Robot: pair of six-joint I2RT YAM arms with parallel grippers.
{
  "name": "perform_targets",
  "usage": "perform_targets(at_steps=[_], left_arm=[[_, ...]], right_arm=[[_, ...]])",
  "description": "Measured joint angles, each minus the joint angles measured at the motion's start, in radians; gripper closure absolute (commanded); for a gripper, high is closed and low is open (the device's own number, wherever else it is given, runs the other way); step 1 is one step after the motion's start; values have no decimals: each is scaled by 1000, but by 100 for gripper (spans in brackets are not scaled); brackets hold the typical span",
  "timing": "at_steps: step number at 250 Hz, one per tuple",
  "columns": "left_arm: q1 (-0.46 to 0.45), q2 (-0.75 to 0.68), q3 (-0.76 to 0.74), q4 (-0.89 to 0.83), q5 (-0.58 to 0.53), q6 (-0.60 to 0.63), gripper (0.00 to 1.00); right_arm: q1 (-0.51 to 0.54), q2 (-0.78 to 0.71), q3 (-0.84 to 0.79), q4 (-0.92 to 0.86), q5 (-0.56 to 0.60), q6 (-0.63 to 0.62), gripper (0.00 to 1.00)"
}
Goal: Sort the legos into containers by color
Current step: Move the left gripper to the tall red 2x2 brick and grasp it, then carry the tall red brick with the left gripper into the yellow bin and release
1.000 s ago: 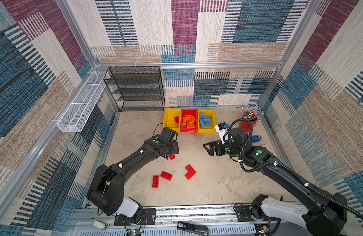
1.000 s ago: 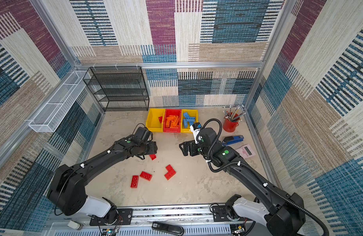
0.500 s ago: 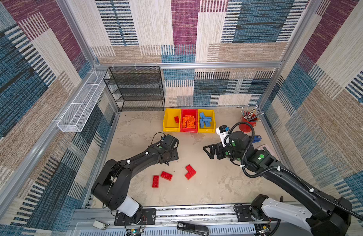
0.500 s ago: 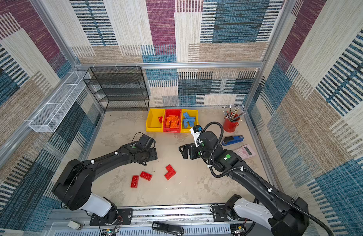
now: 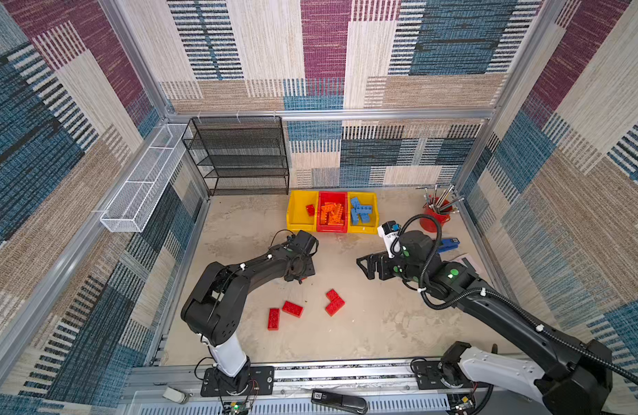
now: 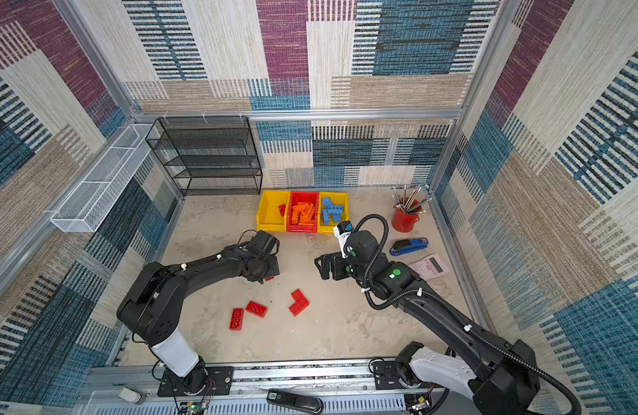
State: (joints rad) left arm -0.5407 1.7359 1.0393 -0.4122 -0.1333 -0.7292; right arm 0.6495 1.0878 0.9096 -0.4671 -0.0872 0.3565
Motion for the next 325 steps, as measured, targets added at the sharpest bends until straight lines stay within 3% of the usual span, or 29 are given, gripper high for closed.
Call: perform_targets(at_steps=[64, 106, 183, 299, 325], left_arm=[[0, 49, 52, -32, -7, 25, 76], [0, 68, 121, -95, -18, 58, 84], [31, 176, 497, -251, -126, 183, 83], [156, 712, 1373, -429, -121, 362, 78], [171, 794, 1479, -450, -95, 381, 76]], right_arm=[[0, 14, 1, 2, 0, -11, 1], [0, 18, 16, 2, 8, -21, 1], [0, 17, 37, 7, 32, -36, 1], [-1, 53, 51, 18, 84, -47, 1], [-2, 67, 55, 21, 90, -47, 1]])
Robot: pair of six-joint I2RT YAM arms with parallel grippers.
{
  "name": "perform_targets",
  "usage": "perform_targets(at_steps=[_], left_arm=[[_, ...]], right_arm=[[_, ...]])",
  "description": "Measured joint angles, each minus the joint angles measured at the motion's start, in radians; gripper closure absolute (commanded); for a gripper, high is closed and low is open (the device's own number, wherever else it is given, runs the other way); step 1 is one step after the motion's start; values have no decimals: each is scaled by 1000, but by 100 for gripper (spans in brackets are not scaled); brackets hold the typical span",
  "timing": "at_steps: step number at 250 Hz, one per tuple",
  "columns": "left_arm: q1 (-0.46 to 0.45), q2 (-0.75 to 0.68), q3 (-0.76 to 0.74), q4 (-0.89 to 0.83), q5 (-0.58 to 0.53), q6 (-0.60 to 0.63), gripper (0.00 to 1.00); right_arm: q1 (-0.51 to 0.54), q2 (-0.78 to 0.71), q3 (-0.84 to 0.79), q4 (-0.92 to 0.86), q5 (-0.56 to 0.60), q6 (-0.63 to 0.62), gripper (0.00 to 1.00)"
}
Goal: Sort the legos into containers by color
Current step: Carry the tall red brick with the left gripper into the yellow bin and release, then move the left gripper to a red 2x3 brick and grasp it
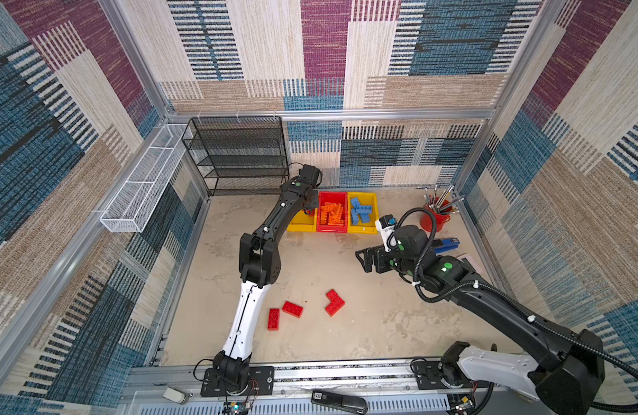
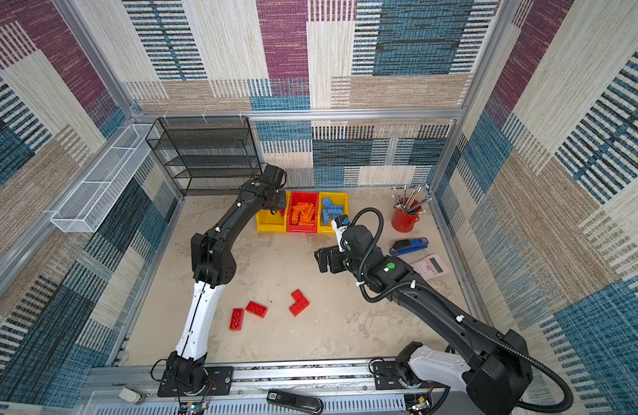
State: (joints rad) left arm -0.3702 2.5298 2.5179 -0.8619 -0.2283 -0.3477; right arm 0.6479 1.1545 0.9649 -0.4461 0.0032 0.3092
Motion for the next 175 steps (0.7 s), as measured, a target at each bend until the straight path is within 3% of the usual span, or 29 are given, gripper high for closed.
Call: perform_targets(at_steps=[25, 50, 69, 119, 175], left_arm=[[20, 29, 13, -13, 10, 7, 62], [35, 35, 9, -13, 29, 10, 36], [38, 19, -23, 9, 59, 10, 27], [32, -182, -331, 146, 154, 7, 24], [22, -518, -711, 289, 161, -30, 24]], right_arm=[[0, 13, 8, 0, 6, 0, 1], [0, 24, 14, 0, 8, 0, 1], [0, 35, 20, 0, 7, 0, 1], [0, 50, 38, 0, 4, -3, 1], [0, 32, 45, 5, -26, -3, 1]])
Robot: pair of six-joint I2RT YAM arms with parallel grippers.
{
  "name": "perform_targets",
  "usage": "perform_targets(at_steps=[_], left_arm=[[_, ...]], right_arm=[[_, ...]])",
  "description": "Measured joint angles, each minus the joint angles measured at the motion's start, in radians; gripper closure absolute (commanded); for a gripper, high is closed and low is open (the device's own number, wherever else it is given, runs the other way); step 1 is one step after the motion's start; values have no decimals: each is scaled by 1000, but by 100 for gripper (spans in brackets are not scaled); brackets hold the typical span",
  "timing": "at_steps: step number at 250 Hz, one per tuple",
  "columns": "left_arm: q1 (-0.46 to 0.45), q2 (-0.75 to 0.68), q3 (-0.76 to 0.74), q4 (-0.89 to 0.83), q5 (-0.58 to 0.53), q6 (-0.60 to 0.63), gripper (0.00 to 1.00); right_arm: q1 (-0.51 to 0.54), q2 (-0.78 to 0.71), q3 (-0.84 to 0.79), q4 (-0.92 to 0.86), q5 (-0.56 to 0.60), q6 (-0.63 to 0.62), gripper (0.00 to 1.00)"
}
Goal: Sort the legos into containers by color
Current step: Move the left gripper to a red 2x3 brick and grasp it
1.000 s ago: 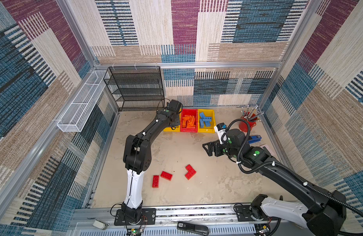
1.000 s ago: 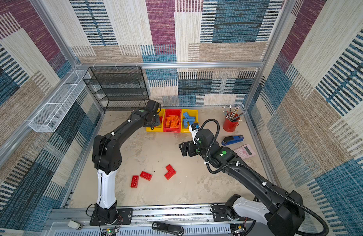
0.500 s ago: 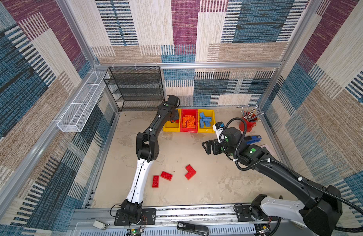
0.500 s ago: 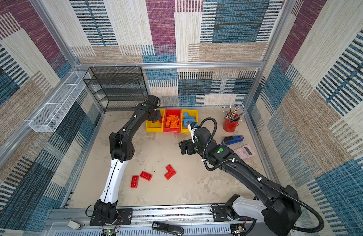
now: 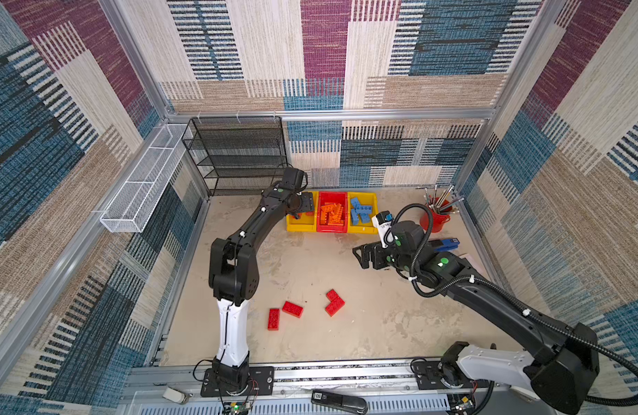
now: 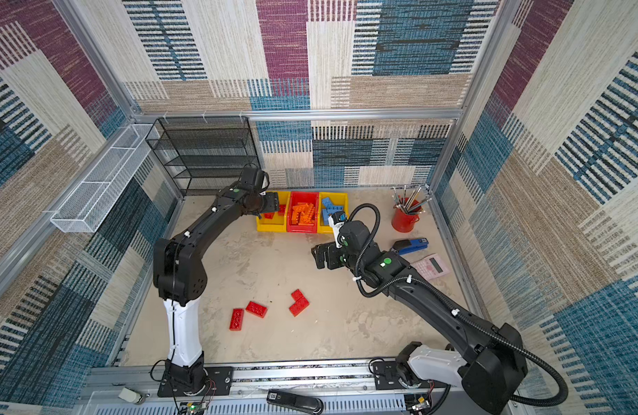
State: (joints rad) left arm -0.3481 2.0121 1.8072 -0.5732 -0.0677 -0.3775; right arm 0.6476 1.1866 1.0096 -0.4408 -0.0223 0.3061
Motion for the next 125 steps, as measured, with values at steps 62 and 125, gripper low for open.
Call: perform_targets(at_steps=[62, 125], left_arm=[[-100, -422, -602, 59, -22, -58, 26], [-267, -717, -916, 15, -81, -99, 18]], right_arm=[[0, -30, -18, 3, -57, 0, 1], [1, -69, -48, 2, -84, 7, 1]])
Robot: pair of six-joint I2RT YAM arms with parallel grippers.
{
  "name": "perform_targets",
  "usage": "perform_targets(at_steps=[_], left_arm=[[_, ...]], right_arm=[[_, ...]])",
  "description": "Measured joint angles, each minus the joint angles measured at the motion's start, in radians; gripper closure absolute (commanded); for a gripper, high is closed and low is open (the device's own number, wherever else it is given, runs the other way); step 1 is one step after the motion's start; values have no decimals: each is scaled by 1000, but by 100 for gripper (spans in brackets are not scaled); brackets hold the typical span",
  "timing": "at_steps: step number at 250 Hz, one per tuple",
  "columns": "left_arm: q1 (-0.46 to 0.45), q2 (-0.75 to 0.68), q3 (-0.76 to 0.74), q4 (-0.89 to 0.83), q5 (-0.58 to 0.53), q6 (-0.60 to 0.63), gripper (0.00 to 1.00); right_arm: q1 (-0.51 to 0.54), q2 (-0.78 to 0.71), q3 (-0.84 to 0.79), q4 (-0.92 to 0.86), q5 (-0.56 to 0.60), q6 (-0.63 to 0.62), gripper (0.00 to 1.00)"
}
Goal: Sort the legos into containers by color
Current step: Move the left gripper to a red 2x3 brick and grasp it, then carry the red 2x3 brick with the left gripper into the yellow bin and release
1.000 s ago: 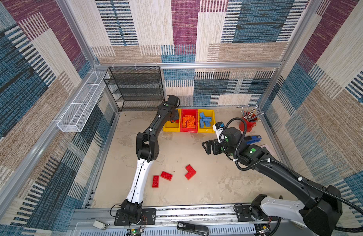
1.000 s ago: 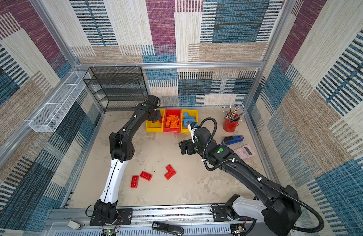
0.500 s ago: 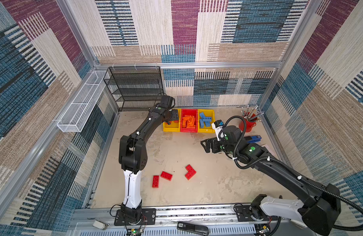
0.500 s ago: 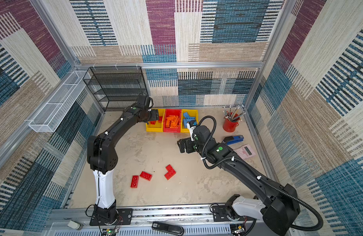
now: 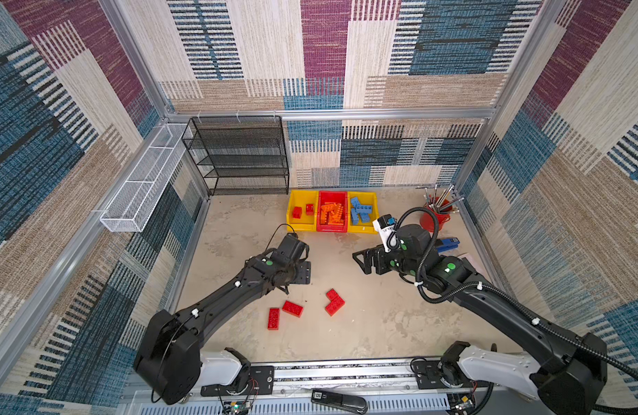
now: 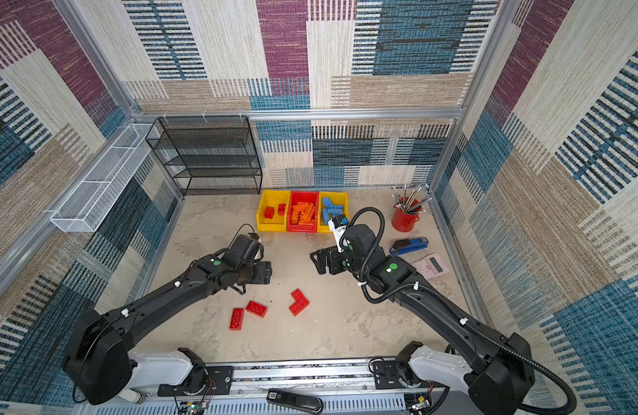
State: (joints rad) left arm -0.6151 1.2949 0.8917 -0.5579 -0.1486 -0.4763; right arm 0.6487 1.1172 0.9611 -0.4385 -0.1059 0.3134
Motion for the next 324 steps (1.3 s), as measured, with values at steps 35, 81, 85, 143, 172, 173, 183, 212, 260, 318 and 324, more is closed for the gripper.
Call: perform_targets(at_steps=[35, 81, 85, 143, 172, 173, 183, 212, 260, 318, 324], left_arm=[[-44, -63, -93, -13, -6, -38, 14], [-86, -70, -147, -24, -4, -70, 11], [-92, -69, -150, -24, -4, -70, 11], [-130, -63, -202, -31, -5, -83, 10], [-136, -50, -219, -30, -6, -89, 10], [-136, -50, -219, -30, -6, -89, 10], [-139, -44, -224, -30, -6, -89, 10], [-138, -23, -236, -20, -7, -89, 11], [-138, 23, -247, 8, -2, -86, 18], [-138, 58, -243, 31, -2, -81, 33], [-138, 59, -241, 31, -1, -81, 35]], right_arm=[[3, -31, -20, 0, -18, 12, 1], [8, -76, -39, -2, -24, 33, 1], [8, -79, -40, -3, -24, 35, 1], [9, -114, -45, -21, -24, 51, 1], [10, -117, -45, -32, -24, 52, 1], [10, -117, -45, -32, -24, 52, 1], [10, -117, -45, -32, -24, 52, 1], [10, -118, -44, -34, -24, 52, 1], [10, -117, -44, -37, -24, 52, 1], [10, -116, -44, -39, -21, 52, 1], [10, -116, -44, -39, -21, 52, 1]])
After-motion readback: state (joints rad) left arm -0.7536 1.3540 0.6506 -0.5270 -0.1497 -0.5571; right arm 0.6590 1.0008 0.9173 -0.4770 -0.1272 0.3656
